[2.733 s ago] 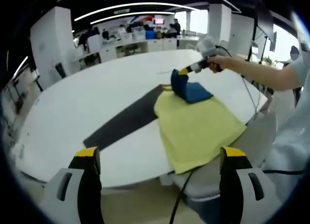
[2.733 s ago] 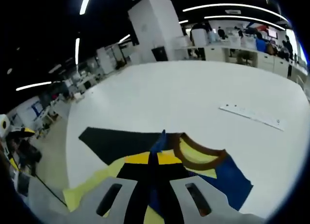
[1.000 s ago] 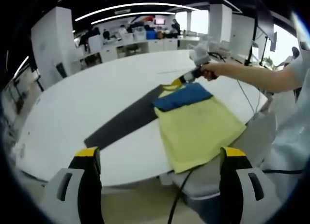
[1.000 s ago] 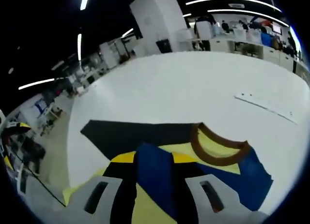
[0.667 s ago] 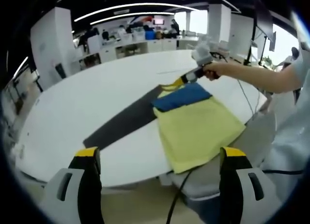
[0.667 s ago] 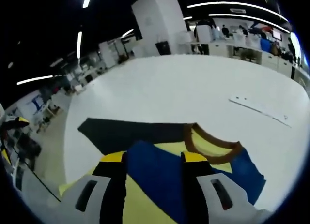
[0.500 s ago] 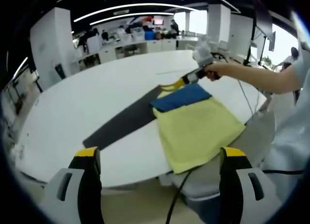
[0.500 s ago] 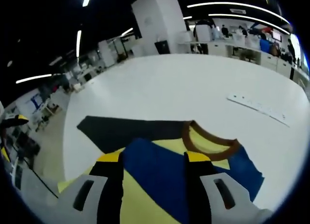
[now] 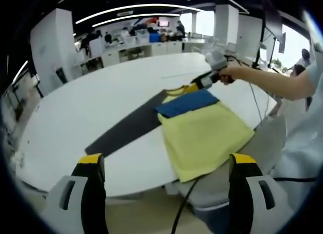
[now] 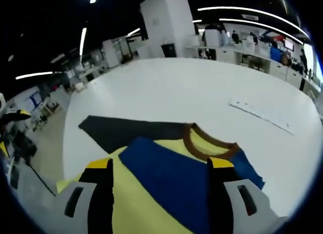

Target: Fold the garment on the visible template until the final outline fits inside the template.

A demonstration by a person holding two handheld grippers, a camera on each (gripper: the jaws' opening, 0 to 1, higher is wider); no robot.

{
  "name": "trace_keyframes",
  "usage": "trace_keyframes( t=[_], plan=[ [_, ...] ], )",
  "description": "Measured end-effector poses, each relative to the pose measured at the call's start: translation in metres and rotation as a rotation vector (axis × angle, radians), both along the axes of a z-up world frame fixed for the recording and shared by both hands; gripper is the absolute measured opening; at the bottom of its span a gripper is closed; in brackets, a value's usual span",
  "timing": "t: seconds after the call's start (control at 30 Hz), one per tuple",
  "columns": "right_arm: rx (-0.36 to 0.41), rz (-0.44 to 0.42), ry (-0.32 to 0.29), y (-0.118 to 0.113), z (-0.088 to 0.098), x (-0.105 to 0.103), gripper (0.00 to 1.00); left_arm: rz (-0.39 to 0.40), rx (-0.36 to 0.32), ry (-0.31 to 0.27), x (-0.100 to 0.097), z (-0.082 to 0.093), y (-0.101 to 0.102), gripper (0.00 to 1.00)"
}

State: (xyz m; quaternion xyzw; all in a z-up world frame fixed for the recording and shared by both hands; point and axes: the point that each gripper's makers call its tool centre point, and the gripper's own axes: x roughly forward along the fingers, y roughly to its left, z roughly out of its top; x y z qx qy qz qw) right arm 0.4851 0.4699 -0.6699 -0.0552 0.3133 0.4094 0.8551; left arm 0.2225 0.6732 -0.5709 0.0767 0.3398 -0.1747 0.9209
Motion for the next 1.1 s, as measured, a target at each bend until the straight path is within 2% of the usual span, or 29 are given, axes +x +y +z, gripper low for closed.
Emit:
trace_keyframes(
  t=[0.23,0.43,1.1],
  plan=[
    [-0.004,-0.003,-0.007,-0.009,0.001,-0.001,0.85,-0.011,0.003,-0.005,0.001,0.002,-0.002,0.99],
    [-0.023,0.001,-0.033,-0.016,0.005,-0.002,0.97,-0.014,0.005,-0.005,0.001,0.002,-0.002,0.99],
    [-0.035,0.031,-0.055,-0.033,0.015,-0.034,1.0,-0.008,0.008,-0.009,-0.001,0.003,-0.002,0.99]
  ],
)
